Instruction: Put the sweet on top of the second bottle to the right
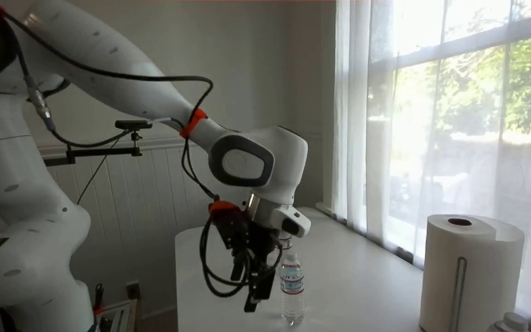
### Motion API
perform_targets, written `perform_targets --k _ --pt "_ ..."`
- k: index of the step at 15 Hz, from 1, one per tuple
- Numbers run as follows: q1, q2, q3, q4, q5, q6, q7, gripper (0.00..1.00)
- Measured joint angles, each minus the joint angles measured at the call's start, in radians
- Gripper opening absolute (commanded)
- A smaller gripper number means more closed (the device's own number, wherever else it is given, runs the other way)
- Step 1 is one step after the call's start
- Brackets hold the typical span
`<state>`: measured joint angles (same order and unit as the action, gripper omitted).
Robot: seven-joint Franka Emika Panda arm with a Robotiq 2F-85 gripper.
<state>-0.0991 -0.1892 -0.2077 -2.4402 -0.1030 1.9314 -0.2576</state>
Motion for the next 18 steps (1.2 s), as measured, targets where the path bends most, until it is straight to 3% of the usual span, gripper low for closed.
perform_targets --k 5,13,18 --pt "-0.004 0.132 -0.001 -0.031 0.005 0.181 -0.057 1.00" --pt "-0.024 0.201 -0.001 -0.016 0.038 0.195 -0.094 1.00" --pt "-0.026 0.221 0.001 -0.021 -0.015 0.292 -0.097 1.00"
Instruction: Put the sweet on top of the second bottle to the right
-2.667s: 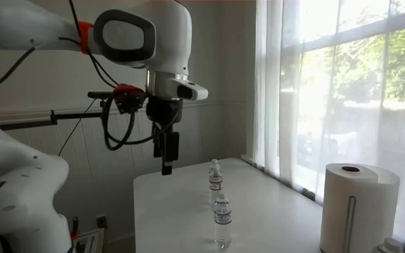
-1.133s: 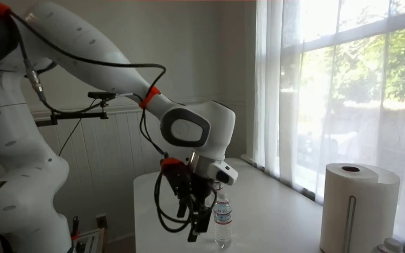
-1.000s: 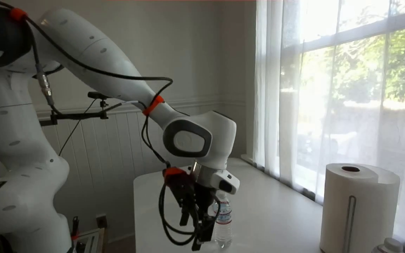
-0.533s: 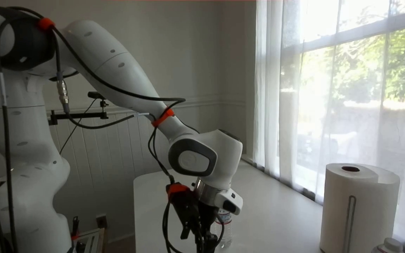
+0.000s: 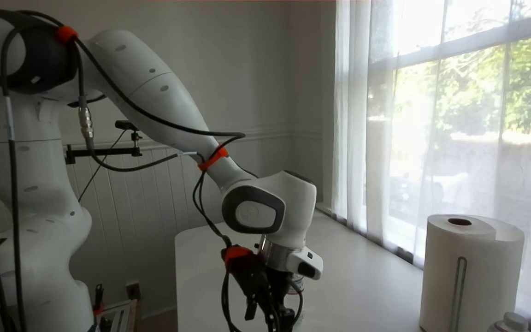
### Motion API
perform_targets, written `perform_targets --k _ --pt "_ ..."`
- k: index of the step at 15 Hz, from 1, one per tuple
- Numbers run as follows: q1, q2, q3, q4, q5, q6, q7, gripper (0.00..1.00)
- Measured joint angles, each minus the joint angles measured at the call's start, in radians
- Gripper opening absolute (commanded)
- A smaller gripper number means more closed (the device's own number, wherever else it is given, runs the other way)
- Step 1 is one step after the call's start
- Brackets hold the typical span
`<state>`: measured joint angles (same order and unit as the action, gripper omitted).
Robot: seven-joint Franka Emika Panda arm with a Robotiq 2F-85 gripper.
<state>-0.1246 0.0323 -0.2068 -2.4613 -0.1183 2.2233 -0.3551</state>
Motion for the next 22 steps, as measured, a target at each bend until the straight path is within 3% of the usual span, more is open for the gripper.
perform_targets --k 9,12,13,15,19,20,21,22 --pt "-0.026 0.107 0.000 -0.032 -0.042 0.182 -0.009 1.00" --pt "-0.041 0.148 0.001 -0.032 -0.040 0.223 -0.012 0.95" --pt "-0.045 0.159 0.002 -0.032 -0.039 0.235 -0.013 0.91" --pt "-0.052 0.178 0.005 -0.032 -0.037 0.255 -0.016 0.69" --pt "-0.059 0.203 0.016 -0.031 -0.034 0.282 -0.018 0.41" --pt "-0.060 0.207 0.019 -0.031 -0.034 0.287 -0.018 0.42" --pt "-0.061 0.209 0.021 -0.030 -0.034 0.292 -0.018 0.75" --pt "-0.063 0.209 0.021 -0.027 -0.034 0.294 -0.018 0.73"
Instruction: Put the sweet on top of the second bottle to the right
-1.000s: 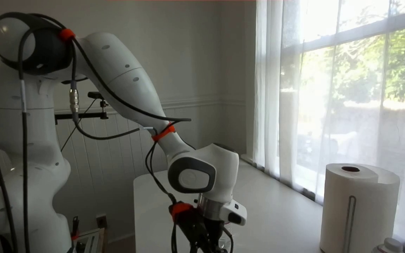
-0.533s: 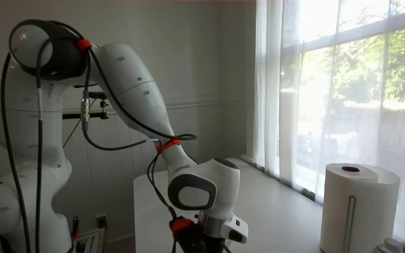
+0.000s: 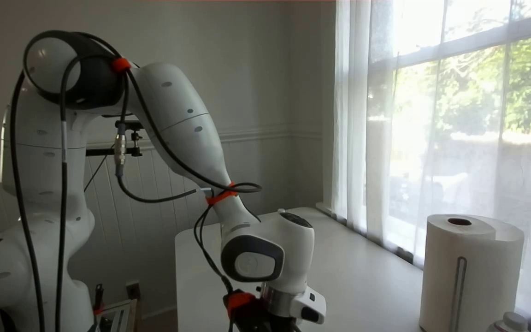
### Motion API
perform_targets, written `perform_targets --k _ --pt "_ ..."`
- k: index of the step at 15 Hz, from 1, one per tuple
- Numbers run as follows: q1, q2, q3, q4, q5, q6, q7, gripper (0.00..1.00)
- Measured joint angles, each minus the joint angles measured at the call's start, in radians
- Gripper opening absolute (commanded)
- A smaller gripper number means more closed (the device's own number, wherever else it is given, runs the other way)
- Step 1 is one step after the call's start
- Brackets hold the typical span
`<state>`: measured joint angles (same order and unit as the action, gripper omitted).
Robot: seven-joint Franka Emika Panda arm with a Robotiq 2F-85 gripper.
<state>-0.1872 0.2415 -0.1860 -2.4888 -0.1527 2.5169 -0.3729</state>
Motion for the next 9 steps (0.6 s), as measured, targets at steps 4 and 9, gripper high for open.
perform_targets --k 4,9 --pt "-0.005 0.001 0.004 0.005 0.000 0.020 -0.003 0.92" --pt "-0.007 0.002 0.018 0.005 0.001 0.067 -0.016 0.53"
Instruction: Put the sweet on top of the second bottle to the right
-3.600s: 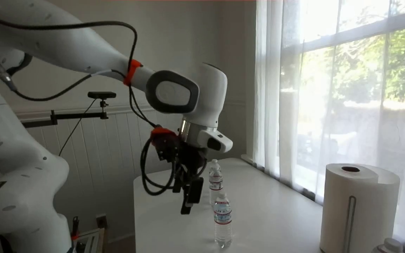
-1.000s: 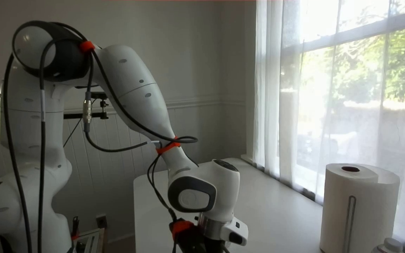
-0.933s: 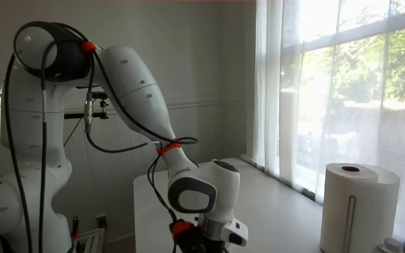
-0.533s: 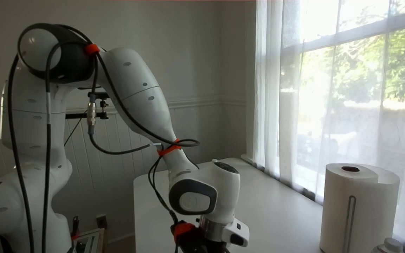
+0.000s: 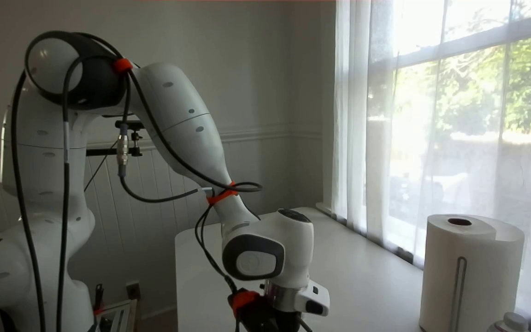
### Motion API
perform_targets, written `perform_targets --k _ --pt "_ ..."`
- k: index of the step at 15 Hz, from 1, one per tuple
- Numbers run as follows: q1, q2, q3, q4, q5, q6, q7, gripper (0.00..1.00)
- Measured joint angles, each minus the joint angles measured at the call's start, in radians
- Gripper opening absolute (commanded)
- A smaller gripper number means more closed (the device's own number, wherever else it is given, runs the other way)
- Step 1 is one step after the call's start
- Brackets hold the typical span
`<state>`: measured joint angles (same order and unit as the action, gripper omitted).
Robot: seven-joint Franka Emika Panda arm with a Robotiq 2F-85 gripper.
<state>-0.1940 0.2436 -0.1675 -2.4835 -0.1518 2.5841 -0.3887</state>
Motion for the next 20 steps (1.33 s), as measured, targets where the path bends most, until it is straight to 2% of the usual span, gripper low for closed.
perform_targets --k 7,9,11,17,20 --pt "-0.002 0.002 0.007 0.000 0.000 0.006 -0.017 0.04" --pt "-0.002 0.000 0.008 0.000 0.000 0.006 -0.018 0.00" --pt "-0.003 0.000 0.008 0.001 0.000 0.006 -0.019 0.03" --pt "-0.014 -0.002 0.008 0.002 0.000 0.006 -0.020 0.03" --pt "-0.014 -0.042 0.008 0.001 0.000 0.006 -0.023 0.03"
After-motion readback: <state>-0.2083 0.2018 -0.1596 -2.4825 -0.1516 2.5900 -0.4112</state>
